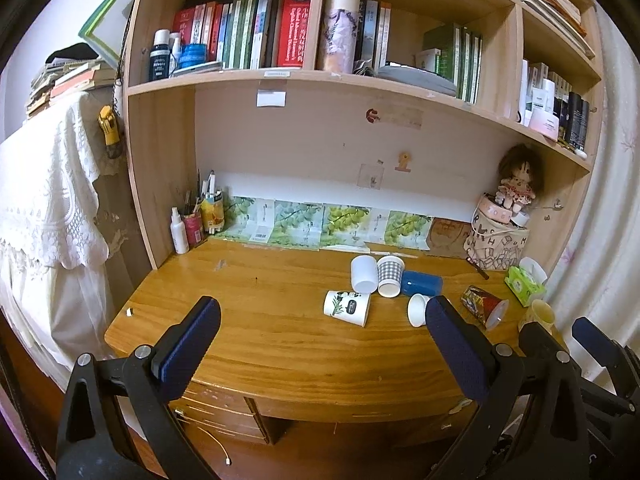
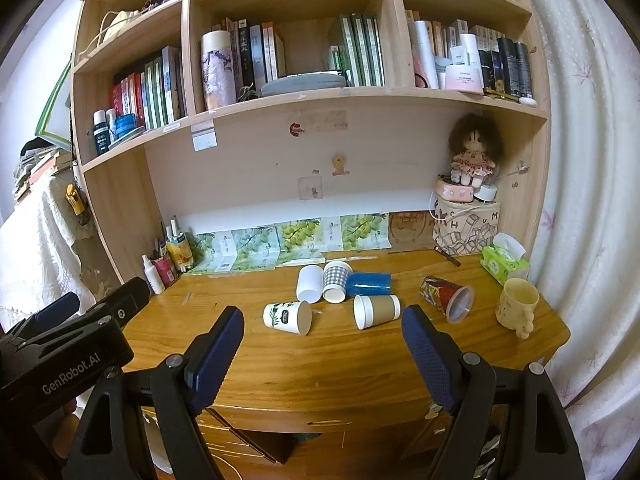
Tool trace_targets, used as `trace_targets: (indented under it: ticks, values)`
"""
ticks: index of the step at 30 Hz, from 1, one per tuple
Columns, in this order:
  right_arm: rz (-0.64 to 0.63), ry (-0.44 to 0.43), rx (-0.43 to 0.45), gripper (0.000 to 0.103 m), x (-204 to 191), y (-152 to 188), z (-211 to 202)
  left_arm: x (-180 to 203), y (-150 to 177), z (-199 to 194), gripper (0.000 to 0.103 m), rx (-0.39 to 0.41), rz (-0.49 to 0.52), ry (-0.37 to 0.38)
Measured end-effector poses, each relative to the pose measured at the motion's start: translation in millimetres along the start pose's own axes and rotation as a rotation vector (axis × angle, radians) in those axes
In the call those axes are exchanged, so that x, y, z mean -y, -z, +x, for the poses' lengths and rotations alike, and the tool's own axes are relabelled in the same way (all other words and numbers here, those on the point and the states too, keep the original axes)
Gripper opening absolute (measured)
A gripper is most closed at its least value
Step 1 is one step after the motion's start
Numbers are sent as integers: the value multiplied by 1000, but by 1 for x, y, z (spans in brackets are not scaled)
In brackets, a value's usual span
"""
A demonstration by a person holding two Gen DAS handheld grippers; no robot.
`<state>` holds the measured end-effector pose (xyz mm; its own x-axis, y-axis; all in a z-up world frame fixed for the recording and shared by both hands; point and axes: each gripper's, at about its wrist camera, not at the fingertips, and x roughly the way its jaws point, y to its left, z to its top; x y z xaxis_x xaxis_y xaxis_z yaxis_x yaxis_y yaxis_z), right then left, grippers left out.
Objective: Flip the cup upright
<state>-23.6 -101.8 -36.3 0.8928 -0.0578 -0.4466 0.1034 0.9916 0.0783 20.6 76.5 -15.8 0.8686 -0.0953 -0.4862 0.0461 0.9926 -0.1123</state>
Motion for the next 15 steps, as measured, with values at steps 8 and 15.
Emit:
trace_targets:
  ticks: [8, 15]
  values:
    - [9, 12, -23, 82, -11, -1, 12, -6, -4, 14, 102, -18, 0, 15]
    - [13, 4, -37, 82, -13, -7, 29, -6, -12, 32, 102, -25, 6, 0]
